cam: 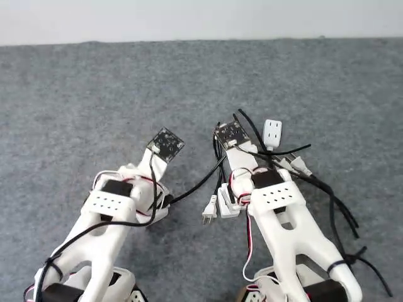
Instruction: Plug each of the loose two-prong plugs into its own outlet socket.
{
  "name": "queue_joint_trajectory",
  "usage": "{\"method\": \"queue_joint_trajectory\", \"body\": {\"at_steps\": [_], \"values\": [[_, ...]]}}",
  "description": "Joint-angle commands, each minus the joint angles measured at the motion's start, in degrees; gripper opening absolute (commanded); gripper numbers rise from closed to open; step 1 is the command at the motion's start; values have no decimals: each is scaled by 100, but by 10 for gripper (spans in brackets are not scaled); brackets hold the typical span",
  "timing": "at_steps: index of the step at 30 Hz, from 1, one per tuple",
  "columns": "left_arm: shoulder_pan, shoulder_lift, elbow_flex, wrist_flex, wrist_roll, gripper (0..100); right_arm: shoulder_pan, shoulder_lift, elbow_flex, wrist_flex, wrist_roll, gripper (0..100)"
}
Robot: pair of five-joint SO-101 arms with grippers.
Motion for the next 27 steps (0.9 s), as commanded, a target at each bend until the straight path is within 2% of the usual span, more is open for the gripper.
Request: {"method": "queue_joint_trajectory", "body": {"at_steps": [1,6,12,19,22,27], "values": [[70,-404,22,-202,-44,243,4,4,-9,-321,-132,243],[97,-484,110,-211,-35,243,4,4,114,-391,-132,242],[97,-484,136,-211,-44,243,286,13,396,-1095,-149,242],[97,-466,136,-211,-44,243,338,347,378,-1156,-158,242],[97,-448,136,-211,-44,243,338,919,53,-1007,-158,242],[97,-448,145,-211,-44,243,505,1903,-905,-119,-141,240]]}}
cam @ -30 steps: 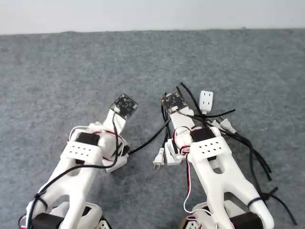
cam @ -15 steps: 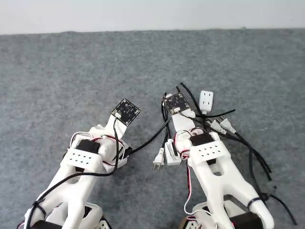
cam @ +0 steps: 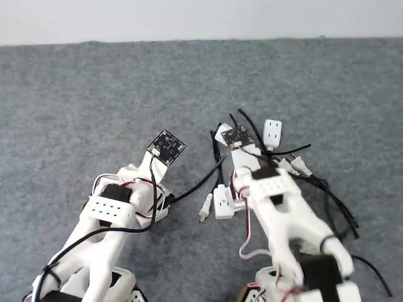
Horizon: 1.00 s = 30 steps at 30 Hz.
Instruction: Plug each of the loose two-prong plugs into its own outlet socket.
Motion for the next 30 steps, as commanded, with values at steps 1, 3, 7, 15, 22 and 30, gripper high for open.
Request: {"method": "queue_joint_trajectory", "body": {"at_steps": [1,3,7,15,22,30], "values": [[44,-158,-22,-141,-44,243,163,558,-774,558,-44,235],[44,-158,-22,-141,-44,243,163,831,-967,699,-35,165],[44,-185,48,-202,-44,242,163,1007,-1116,866,-35,32],[53,-176,127,-343,-35,242,171,971,-1116,892,536,8],[44,-167,127,-352,-44,242,66,514,-1793,1859,615,8],[-9,-193,127,-352,-26,241,-1429,-804,-1679,2862,615,8]]}}
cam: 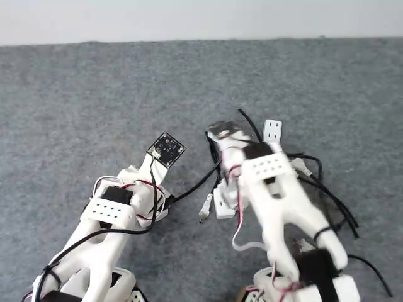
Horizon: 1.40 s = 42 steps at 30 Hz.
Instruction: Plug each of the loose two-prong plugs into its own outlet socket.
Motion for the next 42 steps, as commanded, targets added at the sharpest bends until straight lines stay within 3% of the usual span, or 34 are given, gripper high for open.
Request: {"method": "queue_joint_trajectory", "body": {"at_steps": [1,8,15,20,26,33,42], "values": [[-26,-185,-48,-149,-18,241,-927,-690,53,277,105,8],[-440,-185,-136,-325,264,240,-2114,-778,1292,-92,958,8],[-703,-185,-180,-466,598,240,-2149,-778,2277,-1235,993,8],[-703,-185,-180,-466,598,241,-2062,-778,2418,-1323,993,9],[-712,-185,-189,-466,598,241,-725,-778,2189,-1314,1090,18],[-1327,-185,-321,-659,1204,242,1121,-778,2110,-1402,1662,196],[-1477,-185,-330,-721,1398,243,2237,-769,2145,-1692,2101,234]]}}
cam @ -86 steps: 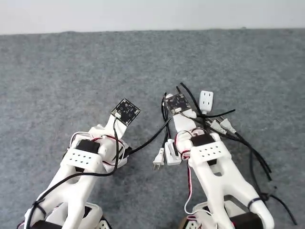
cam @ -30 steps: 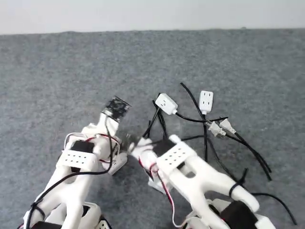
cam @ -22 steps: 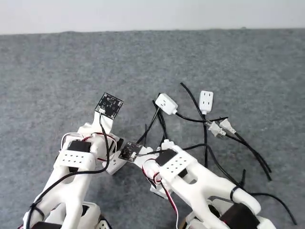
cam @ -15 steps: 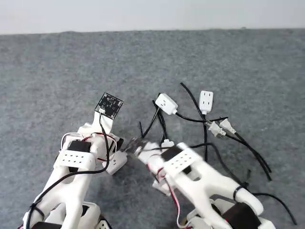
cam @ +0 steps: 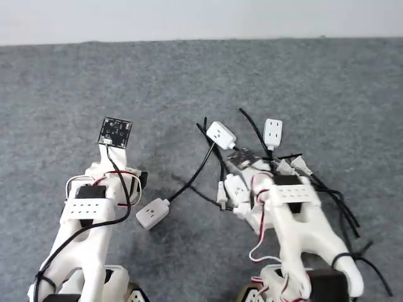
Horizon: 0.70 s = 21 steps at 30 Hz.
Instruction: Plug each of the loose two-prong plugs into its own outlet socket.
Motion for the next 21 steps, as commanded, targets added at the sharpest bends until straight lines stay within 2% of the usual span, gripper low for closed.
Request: {"method": "queue_joint_trajectory", "body": {"at_steps": [1,6,13,17,21], "values": [[-26,-176,-330,-141,97,243,444,-92,-220,-136,273,258],[-18,-176,-330,-141,97,253,778,-101,-334,-145,422,379],[-18,-176,-330,-141,97,270,1253,-119,-782,-31,492,379],[-18,-176,-330,-141,97,270,1429,-154,-1178,848,510,379],[-18,-176,-330,-141,88,270,1666,-154,-1644,2255,1108,379]]}}
